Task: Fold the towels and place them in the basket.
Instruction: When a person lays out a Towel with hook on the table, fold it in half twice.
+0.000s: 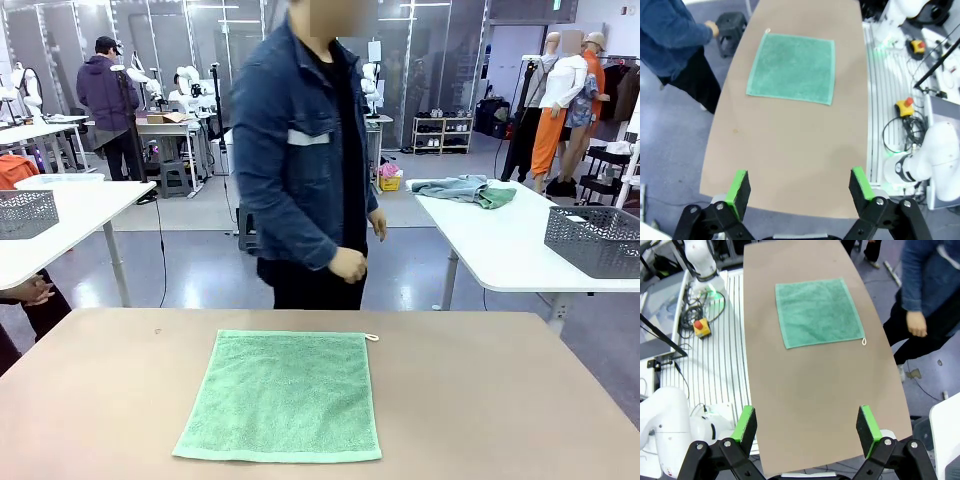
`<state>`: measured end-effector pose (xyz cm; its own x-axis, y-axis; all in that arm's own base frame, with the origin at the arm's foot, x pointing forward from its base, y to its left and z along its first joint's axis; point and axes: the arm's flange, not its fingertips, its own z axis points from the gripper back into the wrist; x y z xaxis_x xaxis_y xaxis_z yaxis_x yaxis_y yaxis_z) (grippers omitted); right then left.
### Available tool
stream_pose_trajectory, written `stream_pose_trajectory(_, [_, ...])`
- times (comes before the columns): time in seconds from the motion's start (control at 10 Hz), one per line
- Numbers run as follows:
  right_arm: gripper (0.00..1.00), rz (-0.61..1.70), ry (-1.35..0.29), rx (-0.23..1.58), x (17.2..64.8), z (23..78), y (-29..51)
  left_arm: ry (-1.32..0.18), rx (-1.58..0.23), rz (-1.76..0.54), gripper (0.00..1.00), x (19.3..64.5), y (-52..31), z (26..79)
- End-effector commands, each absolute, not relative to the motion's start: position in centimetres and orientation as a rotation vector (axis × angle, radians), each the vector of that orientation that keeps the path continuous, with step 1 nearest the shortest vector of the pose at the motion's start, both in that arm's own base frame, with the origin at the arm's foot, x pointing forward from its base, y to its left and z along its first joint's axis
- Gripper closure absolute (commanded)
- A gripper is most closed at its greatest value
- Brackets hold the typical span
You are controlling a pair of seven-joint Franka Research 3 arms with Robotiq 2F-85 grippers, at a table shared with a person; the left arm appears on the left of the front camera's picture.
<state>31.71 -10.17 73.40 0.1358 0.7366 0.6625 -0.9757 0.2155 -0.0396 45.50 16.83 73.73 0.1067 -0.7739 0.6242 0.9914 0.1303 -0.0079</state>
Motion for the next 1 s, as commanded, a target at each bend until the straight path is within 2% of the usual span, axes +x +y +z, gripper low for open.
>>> stream_pose_trajectory(0.0, [0.0, 1.309, -0.544, 0.355, 31.7, 73.5, -4.7, -0.426, -0.378, -1.349, 0.0, 45.4, 10.1, 72.9])
stream_pose_trajectory(0.3, [0.0, 1.312, -0.476, 0.214, 30.8, 70.4, 7.7, -0.252, -0.169, -1.375, 0.0, 45.0, -1.8, 66.5])
stream_pose_trajectory(0.5, [0.0, 1.334, -0.428, 0.081, 29.8, 65.1, 14.9, -0.17, -0.003, -1.374, 0.0, 44.4, -5.7, 60.5])
stream_pose_trajectory(0.7, [0.0, 1.384, -0.402, -0.085, 29.9, 59.6, 18.7, -0.113, 0.058, -1.373, 0.0, 43.1, -5.3, 55.7])
stream_pose_trajectory(0.9, [0.0, 1.417, -0.296, -0.105, 31.4, 54.3, 20.5, -0.085, 0.107, -1.39, 0.0, 42.2, -4.6, 51.3])
